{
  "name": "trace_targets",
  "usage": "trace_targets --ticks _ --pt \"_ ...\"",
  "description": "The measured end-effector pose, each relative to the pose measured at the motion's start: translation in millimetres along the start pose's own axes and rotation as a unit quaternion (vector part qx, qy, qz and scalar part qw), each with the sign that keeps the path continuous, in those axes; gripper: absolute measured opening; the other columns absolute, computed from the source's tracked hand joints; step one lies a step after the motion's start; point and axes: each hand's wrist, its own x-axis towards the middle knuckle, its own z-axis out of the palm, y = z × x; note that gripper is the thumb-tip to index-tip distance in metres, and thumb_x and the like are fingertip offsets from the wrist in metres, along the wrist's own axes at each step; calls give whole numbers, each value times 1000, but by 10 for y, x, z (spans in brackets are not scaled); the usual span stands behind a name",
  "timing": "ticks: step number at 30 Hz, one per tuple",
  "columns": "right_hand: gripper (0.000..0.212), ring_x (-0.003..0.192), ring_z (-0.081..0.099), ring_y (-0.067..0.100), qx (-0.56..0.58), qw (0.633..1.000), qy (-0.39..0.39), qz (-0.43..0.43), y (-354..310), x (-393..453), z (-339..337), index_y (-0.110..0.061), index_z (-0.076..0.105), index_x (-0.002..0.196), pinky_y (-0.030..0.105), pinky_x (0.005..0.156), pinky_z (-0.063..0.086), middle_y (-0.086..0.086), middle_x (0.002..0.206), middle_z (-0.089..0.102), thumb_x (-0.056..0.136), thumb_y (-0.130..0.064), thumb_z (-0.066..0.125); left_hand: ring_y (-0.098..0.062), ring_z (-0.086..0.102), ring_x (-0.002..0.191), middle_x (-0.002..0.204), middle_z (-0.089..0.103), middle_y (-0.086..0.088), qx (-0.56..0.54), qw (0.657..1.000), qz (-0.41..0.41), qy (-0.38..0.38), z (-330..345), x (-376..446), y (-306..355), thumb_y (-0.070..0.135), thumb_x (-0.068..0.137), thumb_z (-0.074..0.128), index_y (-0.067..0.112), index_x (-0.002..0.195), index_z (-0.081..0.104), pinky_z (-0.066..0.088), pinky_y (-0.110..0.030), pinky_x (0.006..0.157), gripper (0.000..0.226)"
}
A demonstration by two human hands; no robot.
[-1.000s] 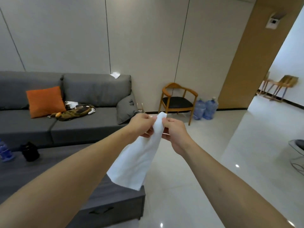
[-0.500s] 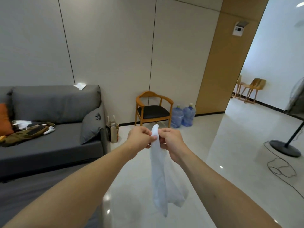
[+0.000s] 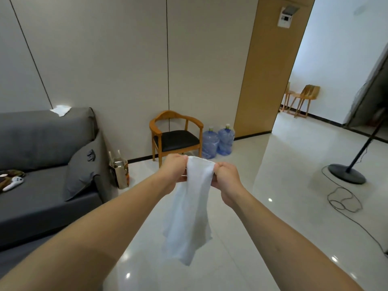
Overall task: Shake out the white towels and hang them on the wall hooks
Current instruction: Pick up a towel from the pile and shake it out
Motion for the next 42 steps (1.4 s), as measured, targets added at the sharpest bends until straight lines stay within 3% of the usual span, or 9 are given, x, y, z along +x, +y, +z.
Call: trace_targets --ticks 3,7,10,17,22,26,29,34,42 --pt "19 85 66 25 -36 999 -15 29 -156 520 96 -12 66 97 37 73 59 11 96 69 94 -24 51 -24 67 89 102 68 -10 -18 999 -28 -17 -36 641 133 31 101 48 18 106 62 56 -33 61 21" --pt "40 72 65 18 -114 982 -112 -96 -466 1149 170 -16 64 77 33 66 56 5 78 67 84 -55 68 -28 67 98 107 67 -10 -27 998 -1 -49 -198 1438 463 45 93 59 14 107 61 56 -43 86 33" --pt "34 66 62 13 -310 922 -161 -164 -649 1672 187 -18 63 72 25 57 47 1 71 65 71 -46 83 -17 69 74 80 71 0 91 980 97 -144 -430 1886 713 65 59 83 20 83 65 57 -30 61 55" --pt "19 68 58 9 -427 877 -126 -180 -778 2749 654 -26 67 72 19 52 38 -5 68 62 91 -27 66 -6 55 72 84 60 12 567 806 169 6 -854 2909 648 47 74 78 32 94 59 37 -19 56 31" --pt "22 68 56 16 -348 869 -228 -269 -961 3168 1613 -21 59 68 27 57 40 0 70 58 90 -23 58 -12 61 91 98 65 11 408 893 190 -11 -536 3347 503 27 82 70 34 106 62 51 -28 77 27" --pt "25 61 56 16 -392 807 -300 -323 -1057 3664 1919 -18 62 71 30 53 40 4 69 61 82 -39 71 -27 62 84 71 62 4 421 879 167 147 -830 3581 588 18 87 57 25 69 63 39 -29 56 20" --pt "21 66 63 16 -501 732 -328 -327 -1097 4054 2035 -20 67 85 27 51 44 0 76 65 83 -40 74 -32 62 87 84 69 -9 402 875 97 252 -1259 3595 598 11 82 51 14 83 71 52 -38 70 20" --pt "33 57 54 22 -429 708 -372 -420 -1295 3981 2718 -20 54 56 28 47 33 0 56 54 82 -33 69 -19 60 89 94 66 4 371 875 72 301 -1307 3545 542 25 76 72 34 96 62 44 -29 68 24" --pt "28 62 51 18 -316 665 -504 -451 -1360 3270 3661 -14 61 61 30 57 38 1 60 53 79 -32 73 -22 64 82 77 68 -1 250 845 16 473 -2036 2611 354 17 82 67 21 79 71 52 -37 71 6"
